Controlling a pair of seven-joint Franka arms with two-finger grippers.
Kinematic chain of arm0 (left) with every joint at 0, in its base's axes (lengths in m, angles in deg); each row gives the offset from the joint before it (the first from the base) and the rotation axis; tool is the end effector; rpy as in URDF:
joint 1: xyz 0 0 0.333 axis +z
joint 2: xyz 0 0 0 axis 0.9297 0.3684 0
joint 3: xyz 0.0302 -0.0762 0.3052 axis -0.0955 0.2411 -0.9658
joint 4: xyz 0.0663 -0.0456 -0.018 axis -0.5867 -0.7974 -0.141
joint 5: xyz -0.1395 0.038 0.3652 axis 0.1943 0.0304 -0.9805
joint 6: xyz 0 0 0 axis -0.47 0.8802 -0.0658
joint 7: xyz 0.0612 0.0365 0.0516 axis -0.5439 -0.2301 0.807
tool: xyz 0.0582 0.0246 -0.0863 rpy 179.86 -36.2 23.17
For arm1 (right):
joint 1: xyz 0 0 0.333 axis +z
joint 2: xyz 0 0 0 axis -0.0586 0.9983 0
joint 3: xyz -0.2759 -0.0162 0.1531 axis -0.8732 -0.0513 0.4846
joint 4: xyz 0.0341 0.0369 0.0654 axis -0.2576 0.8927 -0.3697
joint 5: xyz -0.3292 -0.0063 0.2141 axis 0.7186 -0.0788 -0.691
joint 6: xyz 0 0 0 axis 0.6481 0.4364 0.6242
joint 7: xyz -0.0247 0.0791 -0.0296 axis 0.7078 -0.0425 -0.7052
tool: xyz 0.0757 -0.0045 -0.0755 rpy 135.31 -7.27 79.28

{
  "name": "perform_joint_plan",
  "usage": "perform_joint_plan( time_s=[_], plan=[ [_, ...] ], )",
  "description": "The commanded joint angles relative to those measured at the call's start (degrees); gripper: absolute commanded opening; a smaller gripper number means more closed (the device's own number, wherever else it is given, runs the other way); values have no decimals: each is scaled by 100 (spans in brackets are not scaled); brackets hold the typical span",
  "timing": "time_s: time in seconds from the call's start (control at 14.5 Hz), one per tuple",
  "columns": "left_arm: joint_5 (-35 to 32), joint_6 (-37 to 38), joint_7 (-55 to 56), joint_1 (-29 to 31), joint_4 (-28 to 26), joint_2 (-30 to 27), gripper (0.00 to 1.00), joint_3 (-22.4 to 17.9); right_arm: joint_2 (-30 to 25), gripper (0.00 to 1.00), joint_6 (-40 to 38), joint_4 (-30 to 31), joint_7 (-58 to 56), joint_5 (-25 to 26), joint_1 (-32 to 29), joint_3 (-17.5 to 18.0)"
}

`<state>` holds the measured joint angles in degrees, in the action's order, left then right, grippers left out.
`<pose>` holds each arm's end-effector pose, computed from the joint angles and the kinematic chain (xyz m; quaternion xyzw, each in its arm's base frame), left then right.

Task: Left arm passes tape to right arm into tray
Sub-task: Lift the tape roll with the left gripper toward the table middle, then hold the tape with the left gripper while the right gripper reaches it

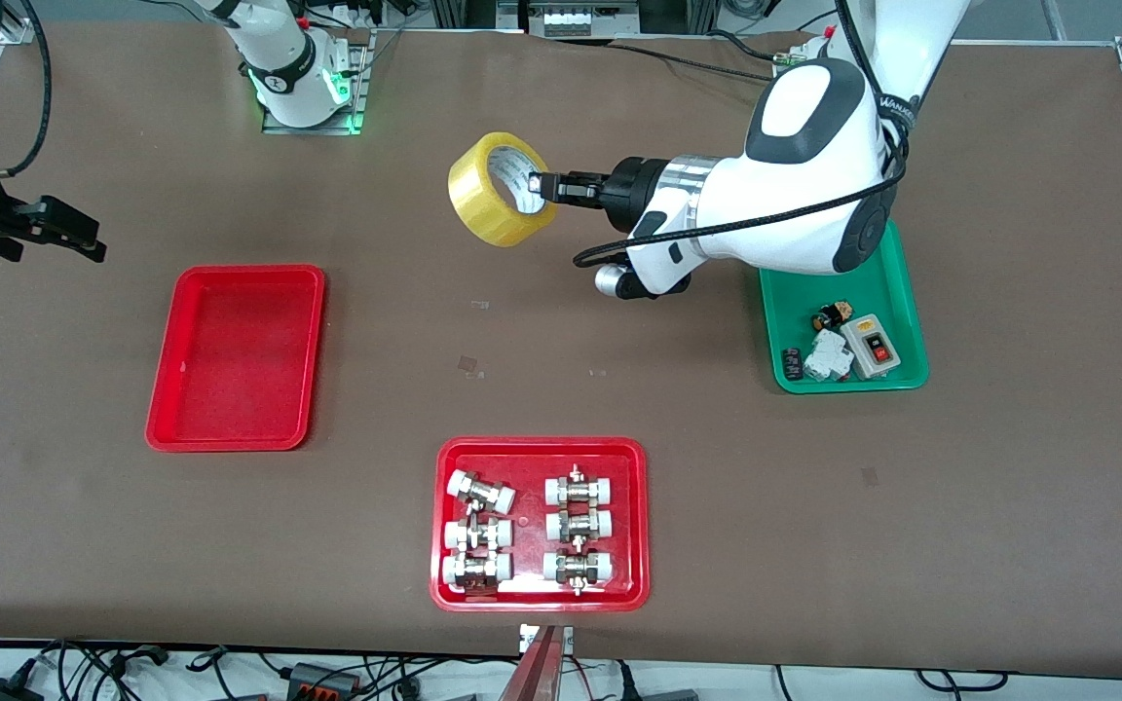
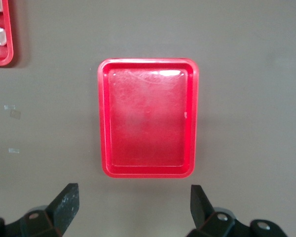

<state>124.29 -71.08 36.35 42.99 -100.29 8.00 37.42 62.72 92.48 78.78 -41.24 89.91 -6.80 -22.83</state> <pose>0.5522 -0.4011 0.5207 0.8614 0.0852 -0.2897 0.4083 0.5666 -0.0134 0.5703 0.9997 0.0123 -0.0201 0.0020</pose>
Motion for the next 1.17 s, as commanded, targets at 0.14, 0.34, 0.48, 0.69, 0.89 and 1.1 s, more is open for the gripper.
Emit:
perform_joint_plan(
  time_s=[0.14, 0.34, 0.48, 0.69, 0.89, 1.1],
  plan=[
    [110, 69, 71, 35, 132, -27, 0, -34, 453, 100, -391, -212, -35, -354, 754, 19],
    [93, 86, 71, 35, 132, -36, 0, -34, 532, 100, -321, -345, -35, -1151, 1072, 19],
    [92, 86, 71, 44, 132, -36, 0, -34, 532, 100, -313, -502, 52, -2099, 1291, 19],
    [84, 244, 44, 105, 123, -71, 0, -43, 857, 100, 283, -1011, 700, -3025, 1766, 19],
    [84, 411, 18, 184, 123, -80, 0, -34, 1051, 100, 723, -1311, 1483, -3902, 2170, 19],
    [84, 420, 18, 184, 123, -80, 0, -34, 1068, 100, 1066, -1320, 2108, -4301, 2470, 19]
  ],
)
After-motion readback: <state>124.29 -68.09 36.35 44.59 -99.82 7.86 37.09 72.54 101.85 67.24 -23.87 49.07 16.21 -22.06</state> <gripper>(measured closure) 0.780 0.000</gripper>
